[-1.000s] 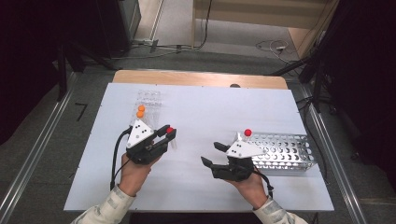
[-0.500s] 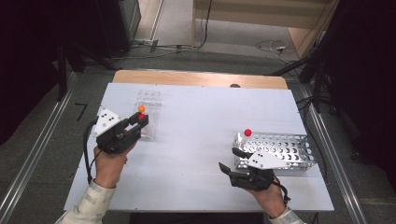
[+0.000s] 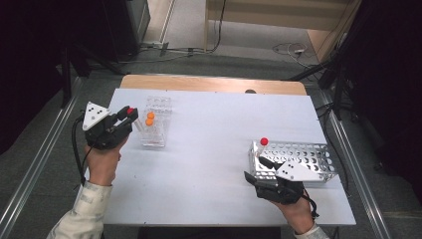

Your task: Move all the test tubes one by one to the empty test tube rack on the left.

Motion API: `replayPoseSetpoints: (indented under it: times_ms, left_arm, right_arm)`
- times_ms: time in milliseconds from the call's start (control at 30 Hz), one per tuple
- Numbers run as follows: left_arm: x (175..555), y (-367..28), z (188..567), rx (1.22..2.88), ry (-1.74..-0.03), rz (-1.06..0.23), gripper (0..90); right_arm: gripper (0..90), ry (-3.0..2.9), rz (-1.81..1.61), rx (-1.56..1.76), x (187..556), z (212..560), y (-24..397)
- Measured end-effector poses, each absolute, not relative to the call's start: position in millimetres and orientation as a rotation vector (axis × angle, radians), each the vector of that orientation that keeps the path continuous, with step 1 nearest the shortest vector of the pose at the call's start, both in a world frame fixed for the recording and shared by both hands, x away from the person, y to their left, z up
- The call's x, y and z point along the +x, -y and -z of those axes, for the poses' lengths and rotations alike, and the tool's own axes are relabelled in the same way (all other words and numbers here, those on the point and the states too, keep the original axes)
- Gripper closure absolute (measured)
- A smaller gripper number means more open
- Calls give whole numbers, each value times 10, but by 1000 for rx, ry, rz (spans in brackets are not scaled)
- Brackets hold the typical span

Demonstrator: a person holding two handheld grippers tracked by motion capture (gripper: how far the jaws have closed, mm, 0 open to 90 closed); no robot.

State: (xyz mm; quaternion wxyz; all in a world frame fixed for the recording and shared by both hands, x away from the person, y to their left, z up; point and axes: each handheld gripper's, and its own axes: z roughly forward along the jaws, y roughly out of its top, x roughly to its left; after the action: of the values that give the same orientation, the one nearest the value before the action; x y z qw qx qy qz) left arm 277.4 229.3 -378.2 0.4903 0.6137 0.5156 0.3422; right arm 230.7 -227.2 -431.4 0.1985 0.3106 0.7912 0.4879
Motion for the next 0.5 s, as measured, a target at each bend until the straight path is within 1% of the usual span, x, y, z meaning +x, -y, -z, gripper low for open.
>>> replayPoseSetpoints:
  times_ms: [267,500]
  left_arm:
    - [2974,-2284,3736,1465,-1266,-858,698]
    - [3108,-2262,3802,1457,-1289,-896,698]
  right_arm:
    - [302,-2203,-1368,880,2308,4310,2298]
    - [303,-2197,-1373,876,2301,4306,2301]
